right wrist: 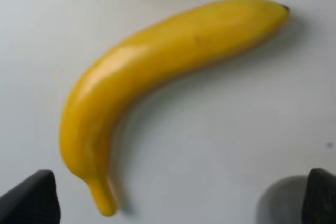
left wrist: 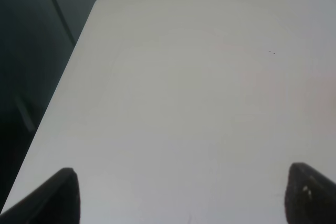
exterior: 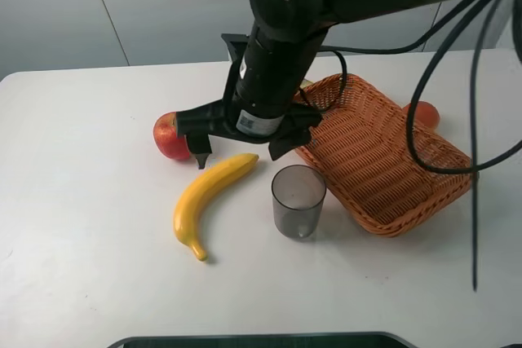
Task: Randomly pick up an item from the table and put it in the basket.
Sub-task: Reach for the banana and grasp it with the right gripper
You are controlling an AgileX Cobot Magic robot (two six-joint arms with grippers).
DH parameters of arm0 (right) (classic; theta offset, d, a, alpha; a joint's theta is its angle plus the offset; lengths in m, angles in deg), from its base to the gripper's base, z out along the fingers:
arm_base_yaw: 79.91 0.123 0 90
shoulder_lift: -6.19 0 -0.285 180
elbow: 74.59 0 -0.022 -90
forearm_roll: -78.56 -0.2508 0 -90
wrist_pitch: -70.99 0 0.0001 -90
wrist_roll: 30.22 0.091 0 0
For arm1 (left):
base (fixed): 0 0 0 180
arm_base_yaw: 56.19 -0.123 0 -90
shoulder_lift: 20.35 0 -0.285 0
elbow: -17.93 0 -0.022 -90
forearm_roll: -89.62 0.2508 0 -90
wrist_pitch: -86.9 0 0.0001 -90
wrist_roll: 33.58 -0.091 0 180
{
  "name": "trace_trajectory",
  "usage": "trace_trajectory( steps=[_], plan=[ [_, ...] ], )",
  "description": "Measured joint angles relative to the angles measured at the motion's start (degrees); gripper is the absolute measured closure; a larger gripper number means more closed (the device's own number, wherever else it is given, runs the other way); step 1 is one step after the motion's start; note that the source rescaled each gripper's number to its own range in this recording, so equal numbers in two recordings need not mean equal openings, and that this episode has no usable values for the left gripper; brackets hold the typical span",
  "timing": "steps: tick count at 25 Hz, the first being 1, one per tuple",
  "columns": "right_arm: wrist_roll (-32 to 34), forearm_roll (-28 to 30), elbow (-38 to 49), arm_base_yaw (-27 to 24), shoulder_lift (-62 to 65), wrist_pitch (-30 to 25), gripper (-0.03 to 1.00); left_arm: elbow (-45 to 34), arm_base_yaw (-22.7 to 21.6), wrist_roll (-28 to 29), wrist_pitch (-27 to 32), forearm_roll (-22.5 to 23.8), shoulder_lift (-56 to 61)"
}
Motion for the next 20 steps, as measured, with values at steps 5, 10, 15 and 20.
trace_trajectory(
  steps=[5, 10, 15, 20],
  plan=[
    [5.2, 1.1, -6.4, 2.1, -6.0, -0.4, -0.03, 0.0, 0.0, 0.0, 0.0, 0.0, 0.0],
    [11.4, 4.4, -10.7, 2.5, -11.5, -1.7, -0.03, 0.0, 0.0, 0.0, 0.0, 0.0, 0.0],
    [20.0, 9.6, -11.3, 2.5, -14.2, -2.9, -0.03, 0.0, 0.0, -0.1, 0.0, 0.0, 0.0],
    [29.7, 15.4, -11.4, 2.5, -14.9, -3.0, -0.03, 0.0, 0.0, -0.2, 0.0, 0.0, 0.0]
  ],
)
